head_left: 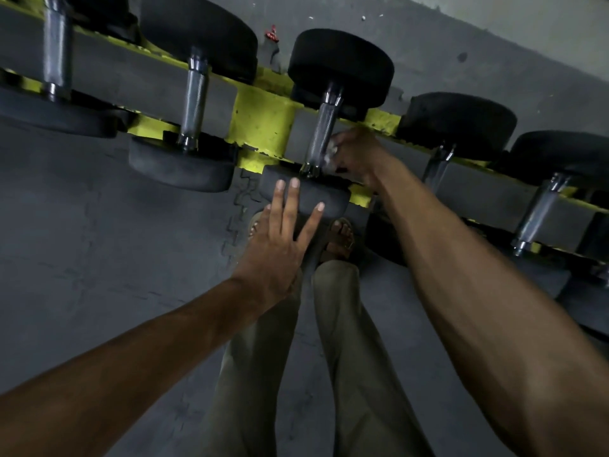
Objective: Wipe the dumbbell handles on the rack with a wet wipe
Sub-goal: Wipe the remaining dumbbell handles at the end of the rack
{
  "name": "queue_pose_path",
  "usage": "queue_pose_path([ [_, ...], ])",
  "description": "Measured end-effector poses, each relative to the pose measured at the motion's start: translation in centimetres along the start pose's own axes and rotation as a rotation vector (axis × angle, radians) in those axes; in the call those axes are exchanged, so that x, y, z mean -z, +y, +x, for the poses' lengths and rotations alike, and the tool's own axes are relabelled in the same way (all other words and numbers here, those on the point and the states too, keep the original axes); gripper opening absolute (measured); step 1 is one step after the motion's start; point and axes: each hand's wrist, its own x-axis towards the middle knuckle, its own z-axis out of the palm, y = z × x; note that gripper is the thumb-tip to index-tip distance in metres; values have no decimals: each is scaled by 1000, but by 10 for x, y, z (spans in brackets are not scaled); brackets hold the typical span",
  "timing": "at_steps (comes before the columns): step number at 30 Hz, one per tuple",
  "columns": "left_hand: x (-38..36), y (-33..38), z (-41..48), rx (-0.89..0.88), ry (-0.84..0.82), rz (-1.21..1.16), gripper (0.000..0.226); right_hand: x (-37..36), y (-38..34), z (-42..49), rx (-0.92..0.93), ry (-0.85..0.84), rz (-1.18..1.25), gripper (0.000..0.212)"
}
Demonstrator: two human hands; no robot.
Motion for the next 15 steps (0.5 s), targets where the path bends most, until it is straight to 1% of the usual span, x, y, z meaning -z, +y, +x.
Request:
queue_pose_path([
  [2,-2,-1,0,-8,10,11,112,12,-14,13,4,60,181,34],
  [3,-3,-1,1,-12,13,18,112,17,-16,18,12,96,209,34],
  [5,-2,-1,1,-15,8,1,112,16,-8,19,16,112,188,31],
  [8,0,0,0,-8,13,-18,110,-9,25,1,10,99,-26,25],
  [10,2,-1,0,-6,10,-27,110,-17,30,-8,33,74,-35,22],
  [11,2,-1,0,-6,5,-27,110,-16,24,-6,37,85,0,25],
  [12,2,-1,0,-7,3,-24,110,-12,14,-2,37,121,62,30],
  [13,1,-1,0,-9,-2,-21,110,-8,5,2,41,162,185,35],
  [14,-1,-1,0,-13,-2,-14,108,-5,-4,7,63,234,269,38],
  [15,-3,-1,1,-13,6,-10,108,-5,-9,11,113,316,263,37],
])
